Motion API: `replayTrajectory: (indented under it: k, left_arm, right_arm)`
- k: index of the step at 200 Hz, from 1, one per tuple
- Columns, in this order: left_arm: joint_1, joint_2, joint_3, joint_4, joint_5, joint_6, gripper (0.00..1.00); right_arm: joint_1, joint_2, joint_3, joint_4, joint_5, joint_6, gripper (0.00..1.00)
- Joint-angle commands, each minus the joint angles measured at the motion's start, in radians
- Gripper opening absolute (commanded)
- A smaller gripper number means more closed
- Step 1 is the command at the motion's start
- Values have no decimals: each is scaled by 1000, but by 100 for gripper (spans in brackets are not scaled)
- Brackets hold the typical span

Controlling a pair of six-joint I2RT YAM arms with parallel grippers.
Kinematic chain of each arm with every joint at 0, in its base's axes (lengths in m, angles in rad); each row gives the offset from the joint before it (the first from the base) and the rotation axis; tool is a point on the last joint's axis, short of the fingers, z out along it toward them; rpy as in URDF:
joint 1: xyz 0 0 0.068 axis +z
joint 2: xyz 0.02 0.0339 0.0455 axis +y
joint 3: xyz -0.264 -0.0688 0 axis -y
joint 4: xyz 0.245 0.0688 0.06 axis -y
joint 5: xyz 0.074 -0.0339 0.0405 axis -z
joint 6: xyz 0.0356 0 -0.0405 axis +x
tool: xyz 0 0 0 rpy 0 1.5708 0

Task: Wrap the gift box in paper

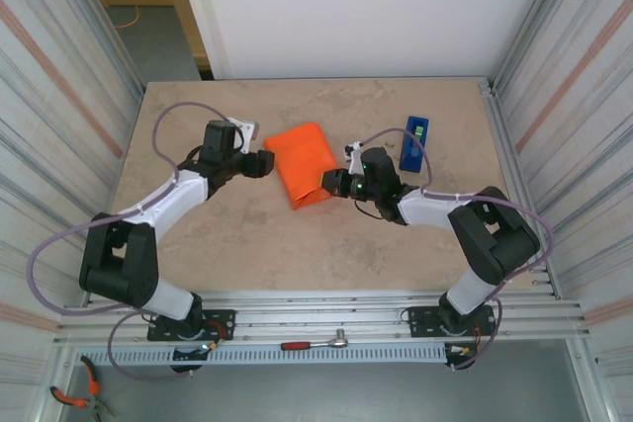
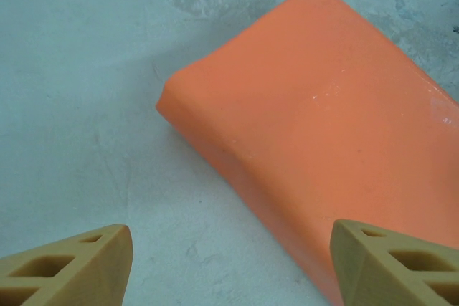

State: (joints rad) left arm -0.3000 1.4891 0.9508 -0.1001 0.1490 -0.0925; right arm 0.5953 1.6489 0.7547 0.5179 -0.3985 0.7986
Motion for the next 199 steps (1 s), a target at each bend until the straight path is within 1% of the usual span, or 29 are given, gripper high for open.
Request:
replayTrajectory:
  k: [1,35,56,71,92,130,142,173,187,199]
  left_arm:
    - [4,28,55,15,47,-68,74]
    - [13,83,104,-8,37,-100,77]
    - [37,118,130,-13,57,-156,79]
    - [57,147,147,-10,91,-201,80]
    - [78,196,183,-20,137,-250,81]
    - [82,292,247,-13,182,-324,84]
    - [83,324,266,-13,190,-371,85]
    - [82,405,292,42,234,-498,86]
    - [81,445,302,72,259,-558,86]
    - [78,469,304,101,271,-597,84]
  right_arm:
    - [-5,49,34,-16,-27,-22,0]
    - [-25,84,47,-10,-64,-5,0]
    - [-39,72,49,4,-103,12,0]
    - [-46,31,45,1,-111,13,0]
    - [-54,-54,35,-57,-94,-17,0]
    - [-97,-194,-27,-173,-52,-42,0]
    - [-116,-227,-52,-201,-45,-43,9]
    - [-171,-301,-110,-227,-45,-42,42]
    - [-189,-329,-127,-250,-35,-47,52]
    - [-201,-345,-134,-271,-26,-55,58]
